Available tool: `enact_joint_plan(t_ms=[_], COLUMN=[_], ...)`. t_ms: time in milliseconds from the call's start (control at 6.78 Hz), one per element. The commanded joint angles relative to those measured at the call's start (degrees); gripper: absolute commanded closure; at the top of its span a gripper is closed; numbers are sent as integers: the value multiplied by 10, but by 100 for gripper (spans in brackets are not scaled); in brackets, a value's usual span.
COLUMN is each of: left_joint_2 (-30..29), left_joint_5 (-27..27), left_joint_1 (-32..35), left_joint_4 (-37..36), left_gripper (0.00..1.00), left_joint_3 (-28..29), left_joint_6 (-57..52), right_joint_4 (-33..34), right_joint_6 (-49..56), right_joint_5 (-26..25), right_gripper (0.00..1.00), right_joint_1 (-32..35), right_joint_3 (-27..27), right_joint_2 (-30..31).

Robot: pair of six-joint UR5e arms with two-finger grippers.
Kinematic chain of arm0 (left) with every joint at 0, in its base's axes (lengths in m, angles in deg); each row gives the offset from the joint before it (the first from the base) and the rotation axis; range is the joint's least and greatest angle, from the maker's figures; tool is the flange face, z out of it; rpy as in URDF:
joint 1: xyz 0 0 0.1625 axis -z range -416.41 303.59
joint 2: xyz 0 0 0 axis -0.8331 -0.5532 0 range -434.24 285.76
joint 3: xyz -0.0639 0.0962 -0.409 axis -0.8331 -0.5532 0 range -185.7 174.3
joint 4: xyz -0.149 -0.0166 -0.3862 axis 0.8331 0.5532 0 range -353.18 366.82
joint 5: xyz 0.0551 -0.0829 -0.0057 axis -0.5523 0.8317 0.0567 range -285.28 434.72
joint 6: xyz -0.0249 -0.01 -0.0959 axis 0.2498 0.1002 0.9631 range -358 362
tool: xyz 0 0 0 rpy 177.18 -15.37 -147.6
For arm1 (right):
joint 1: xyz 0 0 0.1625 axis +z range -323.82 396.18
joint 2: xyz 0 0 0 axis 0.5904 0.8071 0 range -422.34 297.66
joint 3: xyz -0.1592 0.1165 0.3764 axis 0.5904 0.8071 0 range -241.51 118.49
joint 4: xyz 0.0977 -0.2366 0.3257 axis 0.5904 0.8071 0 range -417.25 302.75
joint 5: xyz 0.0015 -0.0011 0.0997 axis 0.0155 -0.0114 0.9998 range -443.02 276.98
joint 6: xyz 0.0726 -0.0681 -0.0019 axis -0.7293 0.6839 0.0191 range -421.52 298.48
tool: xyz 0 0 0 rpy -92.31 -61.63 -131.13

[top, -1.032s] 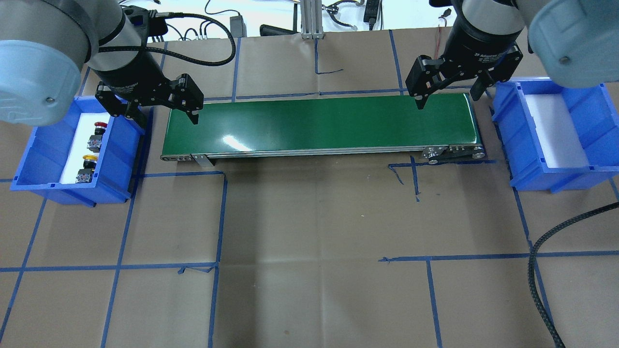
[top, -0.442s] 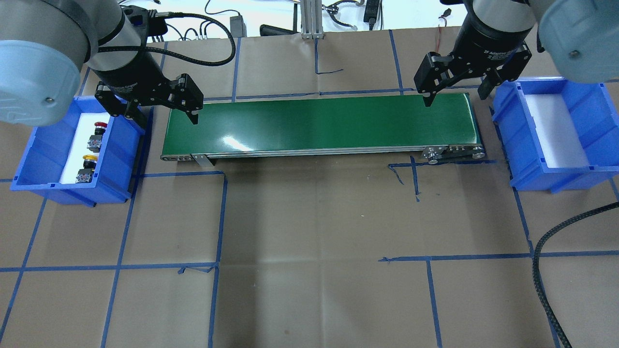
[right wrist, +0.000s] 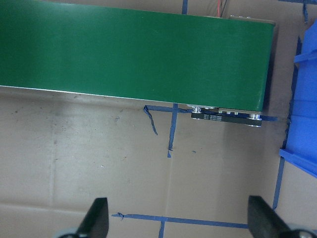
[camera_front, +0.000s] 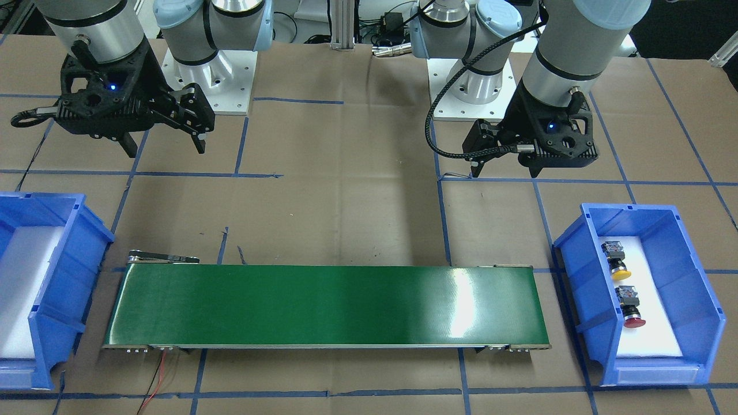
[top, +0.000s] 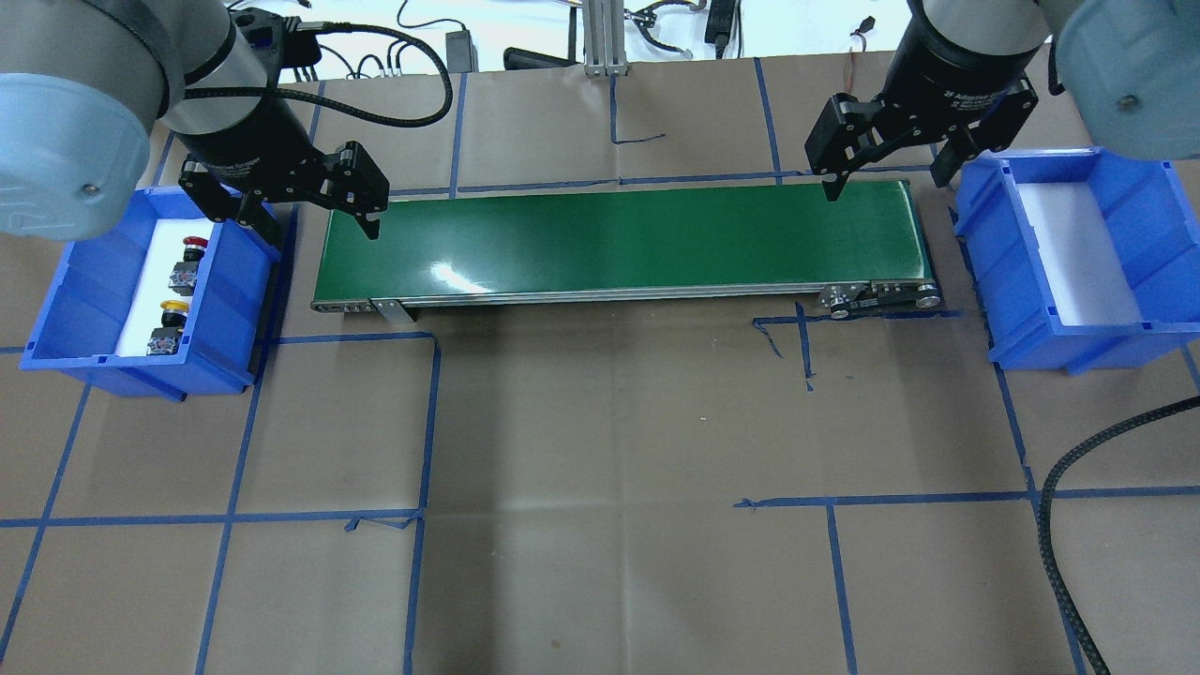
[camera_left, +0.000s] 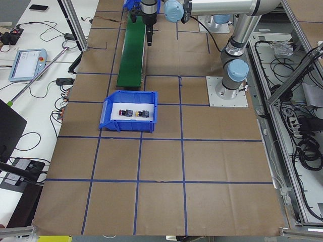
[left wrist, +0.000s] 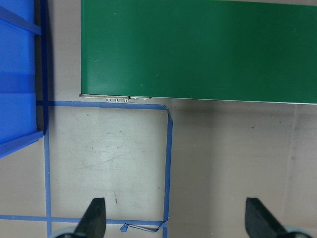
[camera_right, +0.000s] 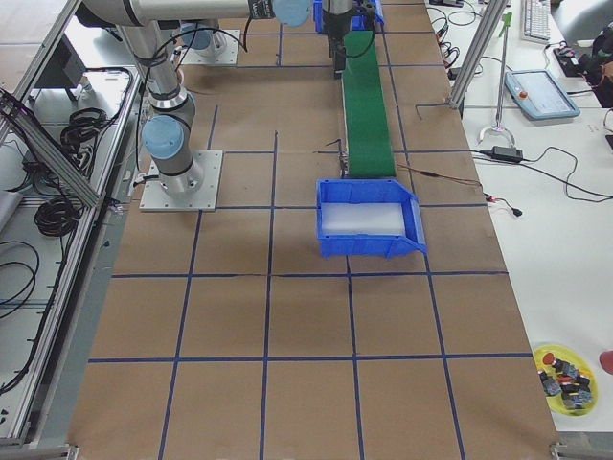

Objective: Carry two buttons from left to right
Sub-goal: 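Move the left gripper over the blue bin holding the buttons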

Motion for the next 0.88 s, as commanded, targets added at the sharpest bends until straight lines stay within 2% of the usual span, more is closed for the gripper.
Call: enact_joint_plan(t_ms=[0, 295, 737], left_joint_2=[-8, -10, -22], left_joint_5=[1, 5, 8], left_joint_1=[-63, -161, -298], left_joint_4=[0, -1, -3], left_gripper=[0, 0, 1], left_joint_3=[8, -9, -10], left_joint_6=[-78, -211, -304], right_joint_4=[-1, -1, 0], right_joint_6=[0, 0, 0], right_joint_5=[0, 1, 0], right_gripper=[0, 0, 0], right_joint_1=[4, 4, 4], right_joint_3=[0, -1, 0], right_joint_2=[0, 0, -4])
